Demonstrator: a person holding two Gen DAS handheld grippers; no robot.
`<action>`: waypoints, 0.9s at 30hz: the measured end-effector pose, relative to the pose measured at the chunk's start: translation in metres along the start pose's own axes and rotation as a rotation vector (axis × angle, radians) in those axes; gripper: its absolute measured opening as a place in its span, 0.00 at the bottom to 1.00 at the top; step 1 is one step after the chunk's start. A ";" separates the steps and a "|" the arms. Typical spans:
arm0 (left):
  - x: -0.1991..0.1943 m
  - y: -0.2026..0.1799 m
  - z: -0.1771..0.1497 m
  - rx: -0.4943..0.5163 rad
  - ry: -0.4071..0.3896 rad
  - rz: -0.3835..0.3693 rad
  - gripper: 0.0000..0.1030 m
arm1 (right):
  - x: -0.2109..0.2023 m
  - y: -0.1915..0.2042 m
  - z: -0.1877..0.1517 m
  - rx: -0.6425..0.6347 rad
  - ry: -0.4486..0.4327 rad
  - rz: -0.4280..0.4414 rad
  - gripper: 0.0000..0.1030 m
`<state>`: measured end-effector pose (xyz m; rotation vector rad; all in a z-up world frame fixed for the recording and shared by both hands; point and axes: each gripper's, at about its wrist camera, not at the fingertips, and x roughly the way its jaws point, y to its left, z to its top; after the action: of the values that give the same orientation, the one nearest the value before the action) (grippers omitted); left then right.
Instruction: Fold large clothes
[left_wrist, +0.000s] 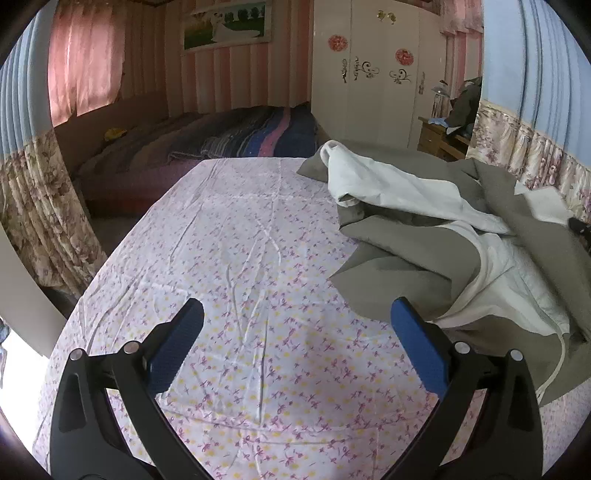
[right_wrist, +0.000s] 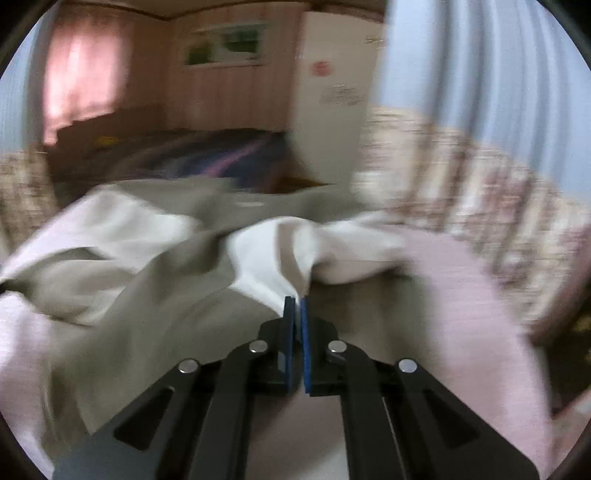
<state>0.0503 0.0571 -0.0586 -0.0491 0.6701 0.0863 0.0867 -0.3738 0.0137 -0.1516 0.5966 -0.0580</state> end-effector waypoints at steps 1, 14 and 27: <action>0.001 -0.002 0.001 0.004 0.000 -0.001 0.97 | 0.003 -0.022 -0.002 0.018 0.007 -0.055 0.02; 0.003 -0.036 0.006 0.089 -0.042 -0.017 0.97 | -0.040 -0.150 -0.050 0.174 -0.034 -0.233 0.70; -0.024 -0.046 -0.001 0.121 -0.122 -0.104 0.97 | -0.084 -0.061 -0.071 0.141 -0.071 0.089 0.74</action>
<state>0.0358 0.0094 -0.0435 0.0374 0.5488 -0.0509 -0.0234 -0.4343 0.0122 0.0094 0.5256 -0.0083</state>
